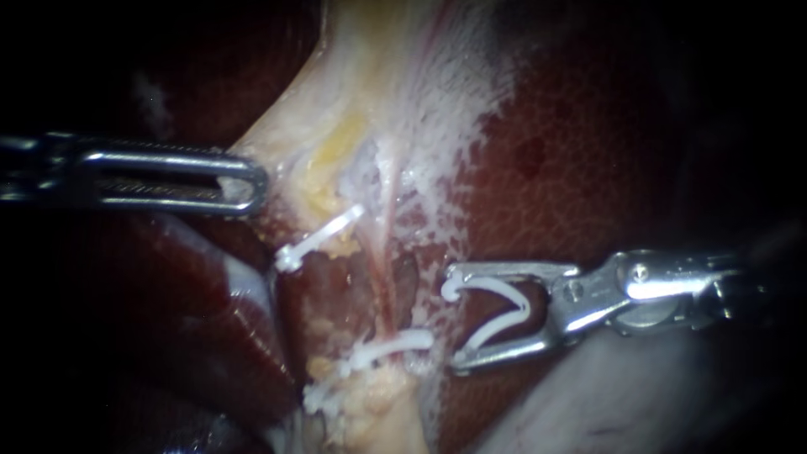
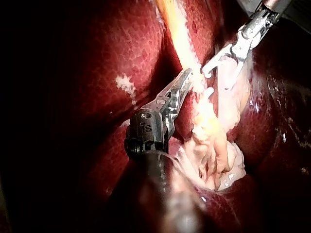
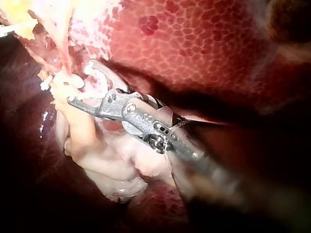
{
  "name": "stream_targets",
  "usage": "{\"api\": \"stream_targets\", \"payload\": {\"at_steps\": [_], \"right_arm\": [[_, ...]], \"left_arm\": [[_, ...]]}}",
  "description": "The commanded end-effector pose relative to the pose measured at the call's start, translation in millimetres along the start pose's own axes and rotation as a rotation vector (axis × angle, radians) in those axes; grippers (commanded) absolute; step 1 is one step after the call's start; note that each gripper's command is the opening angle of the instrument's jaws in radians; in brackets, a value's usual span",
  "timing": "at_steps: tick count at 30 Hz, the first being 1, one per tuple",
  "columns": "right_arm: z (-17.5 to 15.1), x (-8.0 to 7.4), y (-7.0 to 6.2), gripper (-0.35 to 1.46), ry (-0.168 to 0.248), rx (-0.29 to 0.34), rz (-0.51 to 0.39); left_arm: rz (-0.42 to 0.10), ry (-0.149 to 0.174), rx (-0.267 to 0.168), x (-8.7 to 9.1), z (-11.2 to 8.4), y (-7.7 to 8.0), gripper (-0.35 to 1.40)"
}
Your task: Clipping second clip right tube
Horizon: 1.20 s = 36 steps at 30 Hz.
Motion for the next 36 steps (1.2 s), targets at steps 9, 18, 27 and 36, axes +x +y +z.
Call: {"api": "stream_targets", "payload": {"at_steps": [9, 18, 27, 36], "right_arm": [[1.5, -0.2, 0.9, 0.60, 0.000, 0.001, 0.005], [2.9, -0.3, 1.5, 0.60, 0.001, 0.020, 0.010], [5.0, 0.7, 2.1, 0.55, 0.014, 0.121, 0.021], [7.2, 1.6, 3.2, 0.55, 0.025, 0.160, 0.008]], "left_arm": [[0.001, 0.000, -0.002, 0.0, -0.2, -0.3, -0.35], [0.000, -0.003, -0.003, 0.0, -0.4, -0.8, -0.35], [0.000, -0.004, -0.004, 0.0, -0.4, -0.9, -0.35], [-0.001, -0.004, -0.005, 0.0, -0.4, -1.1, -0.35]]}}
